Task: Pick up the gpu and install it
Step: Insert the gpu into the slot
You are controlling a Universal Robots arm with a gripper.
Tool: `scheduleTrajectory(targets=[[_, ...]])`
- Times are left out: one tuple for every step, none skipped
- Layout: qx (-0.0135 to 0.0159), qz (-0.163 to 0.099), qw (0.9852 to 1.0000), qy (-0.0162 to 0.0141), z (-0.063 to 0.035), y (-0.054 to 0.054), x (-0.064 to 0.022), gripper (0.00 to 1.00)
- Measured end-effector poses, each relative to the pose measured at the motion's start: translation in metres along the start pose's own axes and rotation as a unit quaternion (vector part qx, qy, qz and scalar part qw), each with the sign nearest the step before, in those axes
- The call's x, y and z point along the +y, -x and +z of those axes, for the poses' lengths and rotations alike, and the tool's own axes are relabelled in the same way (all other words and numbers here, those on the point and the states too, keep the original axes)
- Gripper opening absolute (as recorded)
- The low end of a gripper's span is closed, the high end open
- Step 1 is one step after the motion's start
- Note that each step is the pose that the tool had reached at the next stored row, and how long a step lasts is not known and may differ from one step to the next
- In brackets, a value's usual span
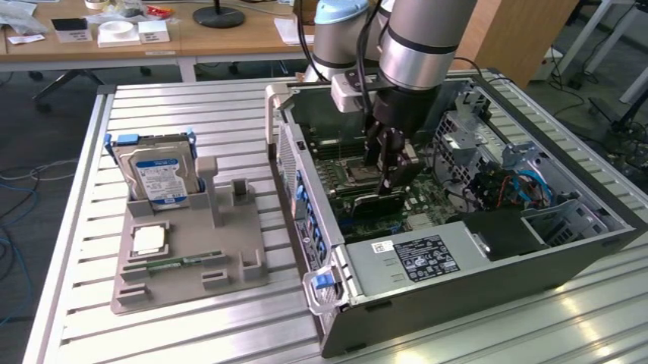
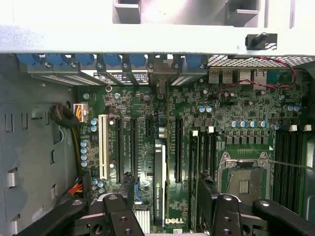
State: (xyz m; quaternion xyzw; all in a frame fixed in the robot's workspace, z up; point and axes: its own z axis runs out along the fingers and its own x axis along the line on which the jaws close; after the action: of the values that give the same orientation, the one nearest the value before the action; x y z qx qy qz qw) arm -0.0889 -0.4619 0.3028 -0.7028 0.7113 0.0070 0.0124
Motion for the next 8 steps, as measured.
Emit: scheduleTrajectory(targets=[[0.0000, 0.000, 1.0000, 0.0000, 0.0000, 0.0000, 0.0000, 0.64], [0.0001, 0.000, 1.0000, 0.0001, -0.0001, 0.0000, 0.0000, 0.64], [0.0000, 0.000, 1.0000, 0.0001, -0.0001, 0.0000, 0.0000, 0.64], [0.0001, 0.000, 1.0000, 0.0000, -0.0001, 0.0000, 0.0000, 0.64], [0.0001, 0.000, 1.0000, 0.0000, -0.0001, 0.0000, 0.0000, 0.64], [0.0001, 0.000, 1.0000, 0.0001, -0.0001, 0.0000, 0.0000, 0.64], [0.0001, 0.000, 1.0000, 0.0000, -0.0001, 0.0000, 0.0000, 0.64], [0.0001, 0.000, 1.0000, 0.0000, -0.0001, 0.0000, 0.0000, 0.64]])
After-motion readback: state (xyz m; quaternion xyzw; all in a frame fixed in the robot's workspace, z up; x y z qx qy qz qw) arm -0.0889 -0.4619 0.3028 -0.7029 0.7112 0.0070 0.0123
